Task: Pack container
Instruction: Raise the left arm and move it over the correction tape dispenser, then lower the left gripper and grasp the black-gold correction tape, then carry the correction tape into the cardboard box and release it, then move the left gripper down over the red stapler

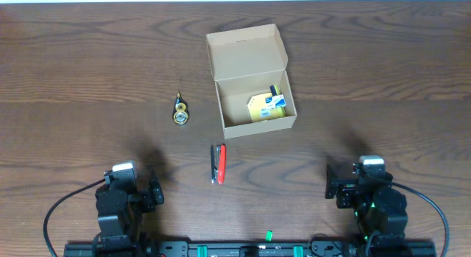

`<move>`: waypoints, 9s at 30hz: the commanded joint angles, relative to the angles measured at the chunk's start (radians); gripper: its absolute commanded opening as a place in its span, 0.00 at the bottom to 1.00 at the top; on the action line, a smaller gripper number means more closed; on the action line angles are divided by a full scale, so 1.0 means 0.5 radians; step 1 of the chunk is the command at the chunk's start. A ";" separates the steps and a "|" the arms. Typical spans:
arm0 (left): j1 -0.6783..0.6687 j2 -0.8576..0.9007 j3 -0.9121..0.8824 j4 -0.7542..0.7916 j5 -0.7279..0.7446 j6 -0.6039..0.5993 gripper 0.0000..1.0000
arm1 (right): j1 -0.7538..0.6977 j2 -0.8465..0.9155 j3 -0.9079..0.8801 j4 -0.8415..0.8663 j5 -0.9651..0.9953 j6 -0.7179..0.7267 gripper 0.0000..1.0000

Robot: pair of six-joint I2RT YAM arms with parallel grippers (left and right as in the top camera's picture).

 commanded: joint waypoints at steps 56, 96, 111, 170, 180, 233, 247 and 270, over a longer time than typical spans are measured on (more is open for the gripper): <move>-0.012 2.957 2.119 0.075 0.426 -0.276 0.96 | -0.010 -0.018 -0.003 -0.030 -0.015 -0.037 0.99; -0.275 3.988 2.626 -0.327 0.544 -0.155 0.96 | -0.010 -0.018 -0.003 -0.030 -0.015 -0.037 0.99; -0.369 4.105 2.625 -0.402 0.178 -0.269 0.96 | -0.010 -0.018 -0.003 -0.030 -0.015 -0.037 0.99; -0.434 3.957 2.831 -0.291 0.027 -0.232 0.29 | -0.010 -0.018 -0.003 -0.030 -0.015 -0.037 0.99; -0.488 3.599 2.880 -0.255 0.041 -0.232 0.25 | -0.010 -0.018 -0.003 -0.030 -0.015 -0.037 0.99; -1.180 4.191 3.153 -0.517 0.452 -0.231 0.69 | -0.010 -0.018 -0.003 -0.030 -0.015 -0.037 0.99; -1.180 4.085 3.346 -0.489 0.253 -0.231 0.72 | -0.010 -0.018 -0.003 -0.030 -0.015 -0.037 0.99; -1.143 3.175 3.037 -0.662 0.133 -0.547 0.95 | -0.010 -0.018 -0.003 -0.030 -0.015 -0.037 0.99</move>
